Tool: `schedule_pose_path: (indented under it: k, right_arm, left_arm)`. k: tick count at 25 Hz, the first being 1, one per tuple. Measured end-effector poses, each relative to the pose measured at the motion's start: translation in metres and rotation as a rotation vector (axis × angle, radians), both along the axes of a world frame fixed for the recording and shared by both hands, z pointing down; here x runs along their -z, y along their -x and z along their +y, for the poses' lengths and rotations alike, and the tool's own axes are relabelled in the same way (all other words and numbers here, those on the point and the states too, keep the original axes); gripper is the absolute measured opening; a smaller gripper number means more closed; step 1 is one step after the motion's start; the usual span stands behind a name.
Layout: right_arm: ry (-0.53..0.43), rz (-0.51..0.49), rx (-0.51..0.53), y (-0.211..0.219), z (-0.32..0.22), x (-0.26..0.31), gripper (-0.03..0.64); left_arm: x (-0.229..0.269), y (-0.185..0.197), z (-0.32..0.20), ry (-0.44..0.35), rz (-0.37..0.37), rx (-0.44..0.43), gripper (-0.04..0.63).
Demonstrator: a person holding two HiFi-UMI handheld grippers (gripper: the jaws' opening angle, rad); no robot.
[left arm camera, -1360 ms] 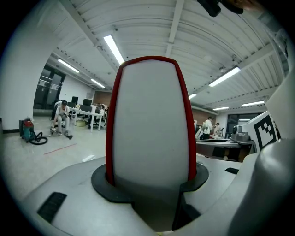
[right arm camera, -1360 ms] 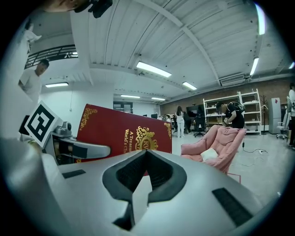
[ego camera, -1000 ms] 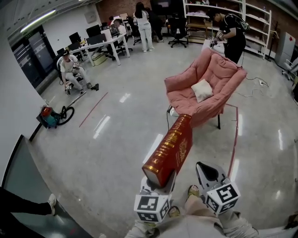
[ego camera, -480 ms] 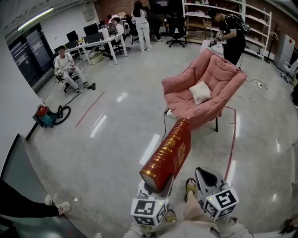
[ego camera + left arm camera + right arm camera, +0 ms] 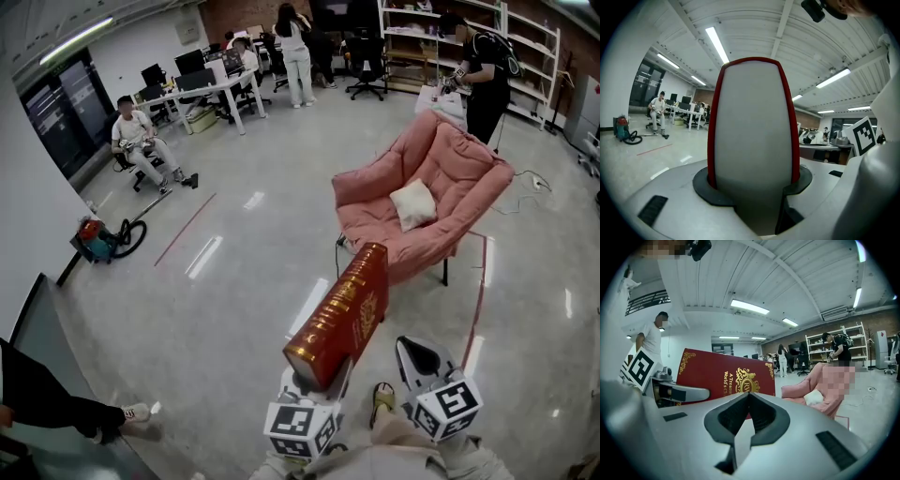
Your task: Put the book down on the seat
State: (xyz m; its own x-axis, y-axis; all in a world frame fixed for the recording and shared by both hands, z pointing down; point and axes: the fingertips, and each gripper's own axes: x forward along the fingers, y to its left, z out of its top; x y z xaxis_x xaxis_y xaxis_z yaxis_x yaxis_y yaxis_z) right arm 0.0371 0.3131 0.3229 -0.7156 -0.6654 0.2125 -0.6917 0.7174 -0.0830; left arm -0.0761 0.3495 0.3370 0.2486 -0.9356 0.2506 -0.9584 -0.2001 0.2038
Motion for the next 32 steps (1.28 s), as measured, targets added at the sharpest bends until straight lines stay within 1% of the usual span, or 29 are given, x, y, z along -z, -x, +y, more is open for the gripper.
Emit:
schedule_pose_path:
  k: [3, 7, 11, 15, 19, 23, 28, 32]
  right_arm:
    - [0.006, -0.009, 0.001, -0.004, -0.043, 0.006, 0.006]
    - [-0.010, -0.001, 0.021, -0.016, -0.095, 0.015, 0.006]
    - [-0.023, -0.007, 0.037, -0.032, -0.143, 0.025, 0.006]
    - [-0.022, -0.011, 0.051, -0.051, -0.183, 0.022, 0.006]
    - [-0.024, -0.024, 0.048, -0.066, -0.214, 0.019, 0.006]
    - [-0.015, -0.031, 0.036, -0.078, -0.233, 0.020, 0.006]
    - [0.005, -0.024, 0.022, -0.084, -0.255, 0.005, 0.006]
    - [0.039, -0.009, 0.005, -0.088, -0.285, -0.003, 0.006]
  left_arm:
    - [0.005, -0.003, -0.041, 0.013, 0.000, 0.011, 0.245]
    - [0.010, -0.014, -0.091, 0.015, 0.006, 0.035, 0.245]
    - [0.017, -0.030, -0.136, 0.005, 0.004, 0.053, 0.246]
    - [0.015, -0.049, -0.175, 0.006, 0.007, 0.071, 0.245]
    - [0.013, -0.061, -0.204, 0.007, 0.004, 0.082, 0.245]
    - [0.015, -0.069, -0.222, 0.026, -0.016, 0.074, 0.245]
    - [-0.001, -0.071, -0.248, 0.038, -0.014, 0.067, 0.245]
    - [-0.010, -0.073, -0.287, 0.074, -0.008, 0.047, 0.245]
